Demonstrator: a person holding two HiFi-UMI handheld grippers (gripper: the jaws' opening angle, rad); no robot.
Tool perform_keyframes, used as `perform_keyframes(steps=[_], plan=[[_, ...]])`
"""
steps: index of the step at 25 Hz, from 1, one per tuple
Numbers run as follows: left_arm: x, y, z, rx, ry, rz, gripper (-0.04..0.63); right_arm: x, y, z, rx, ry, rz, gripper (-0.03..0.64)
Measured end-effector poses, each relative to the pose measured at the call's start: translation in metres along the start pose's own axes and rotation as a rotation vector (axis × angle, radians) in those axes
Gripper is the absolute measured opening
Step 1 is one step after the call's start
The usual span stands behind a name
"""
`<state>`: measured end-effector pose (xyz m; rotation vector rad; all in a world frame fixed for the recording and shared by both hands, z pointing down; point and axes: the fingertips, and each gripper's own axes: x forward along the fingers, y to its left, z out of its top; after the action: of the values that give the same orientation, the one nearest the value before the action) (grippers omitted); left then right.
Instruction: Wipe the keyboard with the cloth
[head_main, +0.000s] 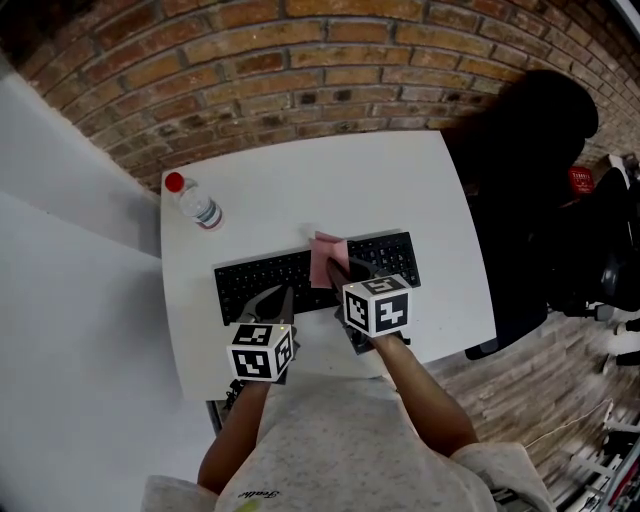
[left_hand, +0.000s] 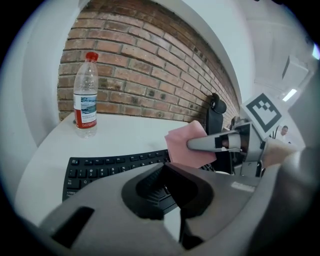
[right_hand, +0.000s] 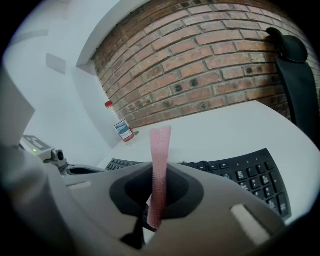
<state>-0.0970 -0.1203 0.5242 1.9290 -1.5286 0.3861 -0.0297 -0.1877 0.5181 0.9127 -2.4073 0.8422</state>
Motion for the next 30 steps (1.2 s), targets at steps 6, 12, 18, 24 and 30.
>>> perform_keyframes(steps=[6,12,18,24,30], plan=[[0.008,-0.012,-0.001,0.006,0.007,-0.002,-0.005,-0.011,-0.017,0.005,0.023,-0.02,-0.001,0.023],[0.015,-0.026,-0.001,0.012,0.01,0.0,-0.005,-0.022,-0.036,0.007,0.038,-0.036,-0.007,0.023],[0.022,-0.037,-0.002,0.016,0.017,0.006,-0.005,-0.03,-0.059,0.008,0.066,-0.045,-0.016,0.025],[0.029,-0.05,-0.001,0.022,0.018,0.006,-0.005,-0.04,-0.083,0.008,0.09,-0.051,-0.031,0.023],[0.037,-0.063,0.0,0.026,0.018,0.012,-0.005,-0.049,-0.109,0.006,0.113,-0.053,-0.051,0.025]])
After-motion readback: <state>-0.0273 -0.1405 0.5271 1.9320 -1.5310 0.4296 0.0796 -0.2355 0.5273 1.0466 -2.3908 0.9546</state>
